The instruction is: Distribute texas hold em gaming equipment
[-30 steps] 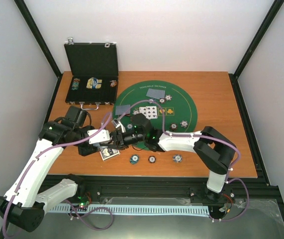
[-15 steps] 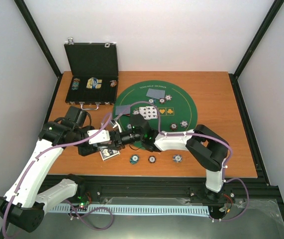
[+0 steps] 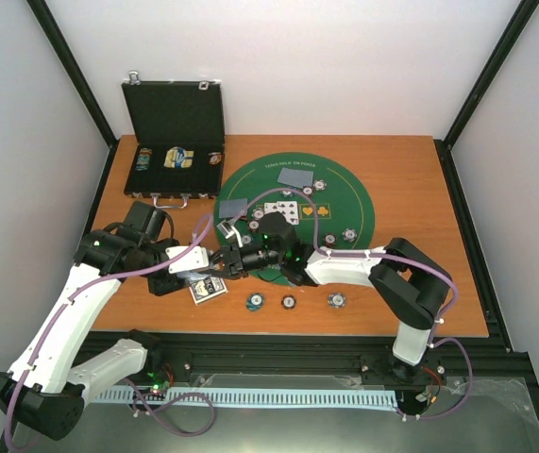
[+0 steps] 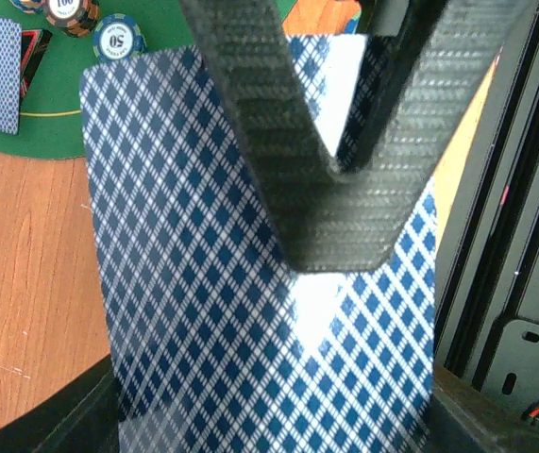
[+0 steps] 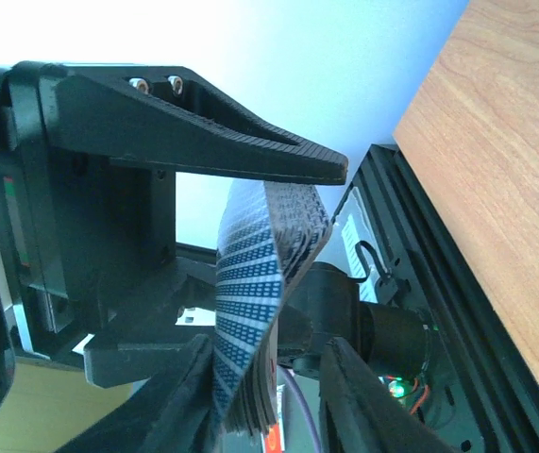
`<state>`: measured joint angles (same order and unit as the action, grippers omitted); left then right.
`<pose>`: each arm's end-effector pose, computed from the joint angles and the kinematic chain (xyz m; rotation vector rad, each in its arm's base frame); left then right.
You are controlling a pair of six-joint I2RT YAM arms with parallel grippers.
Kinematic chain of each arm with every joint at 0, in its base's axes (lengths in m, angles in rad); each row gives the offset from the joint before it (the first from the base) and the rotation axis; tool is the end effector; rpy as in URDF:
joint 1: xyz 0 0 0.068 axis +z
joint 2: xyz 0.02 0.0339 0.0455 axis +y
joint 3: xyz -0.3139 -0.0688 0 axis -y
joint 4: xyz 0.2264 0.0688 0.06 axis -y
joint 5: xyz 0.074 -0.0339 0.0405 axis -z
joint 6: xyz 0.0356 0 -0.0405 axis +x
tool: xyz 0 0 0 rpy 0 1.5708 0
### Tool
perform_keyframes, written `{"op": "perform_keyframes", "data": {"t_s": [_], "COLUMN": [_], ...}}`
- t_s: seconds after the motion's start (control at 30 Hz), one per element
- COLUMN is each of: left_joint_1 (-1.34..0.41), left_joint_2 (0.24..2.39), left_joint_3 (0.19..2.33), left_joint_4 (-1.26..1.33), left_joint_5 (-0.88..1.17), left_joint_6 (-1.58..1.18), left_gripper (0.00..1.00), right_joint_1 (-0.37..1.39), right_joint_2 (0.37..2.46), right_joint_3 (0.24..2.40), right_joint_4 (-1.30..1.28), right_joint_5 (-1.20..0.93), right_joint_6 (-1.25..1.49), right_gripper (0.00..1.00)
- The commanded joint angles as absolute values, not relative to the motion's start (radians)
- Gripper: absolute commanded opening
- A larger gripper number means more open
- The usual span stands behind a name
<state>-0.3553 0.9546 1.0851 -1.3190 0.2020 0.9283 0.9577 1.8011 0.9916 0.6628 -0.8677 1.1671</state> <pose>0.0874 -0.0400 0.3576 1.6691 2.1444 -0.1155 0.2006 0.3323 0.2824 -0.6284 2.2213 2.0994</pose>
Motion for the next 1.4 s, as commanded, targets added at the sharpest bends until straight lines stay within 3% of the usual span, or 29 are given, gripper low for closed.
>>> {"op": "perform_keyframes", "data": {"t_s": [0.0,0.3,0.73,0.87,0.93,1.03,1.17,1.37], "left_joint_1": [-0.354,-0.354,-0.354,-0.354,-0.354,-0.354,-0.354,-0.354], "left_joint_2": [0.937,0.936,0.934,0.936,0.937,0.937,0.942,0.945], "left_joint_3": [1.113,1.104,1.103,1.104,1.104,1.104,1.104,1.114], "left_joint_4": [-1.334,-1.332,-1.335,-1.335,-1.334,-1.334,-1.337,-1.343], "left_joint_5": [0.224,0.217,0.211,0.203,0.201,0.202,0.200,0.209], "left_joint_6": [0.947,0.950,0.952,0.958,0.957,0.957,0.954,0.948], "left_gripper": [0.16,0.16,0.16,0.16,0.16,0.16,0.16,0.16], "right_joint_1": [0.933,0.922,0.801,0.675,0.600,0.532,0.521,0.581], "right_joint_2": [1.779,1.729,1.651,1.638,1.649,1.705,1.832,1.871], "right_joint_3": [0.954,0.949,0.953,1.001,1.100,1.282,1.507,1.438], "right_joint_4": [0.500,0.466,0.277,0.073,-0.166,-0.503,-0.776,-0.558], "right_joint_5": [-0.806,-0.795,-0.830,-0.866,-0.836,-0.649,-0.184,0.409], "right_joint_6": [1.119,1.115,1.017,0.871,0.711,0.395,0.197,-0.144], "right_gripper": [0.28,0.03,0.03,0.03,0.03,0.03,0.03,0.03]}}
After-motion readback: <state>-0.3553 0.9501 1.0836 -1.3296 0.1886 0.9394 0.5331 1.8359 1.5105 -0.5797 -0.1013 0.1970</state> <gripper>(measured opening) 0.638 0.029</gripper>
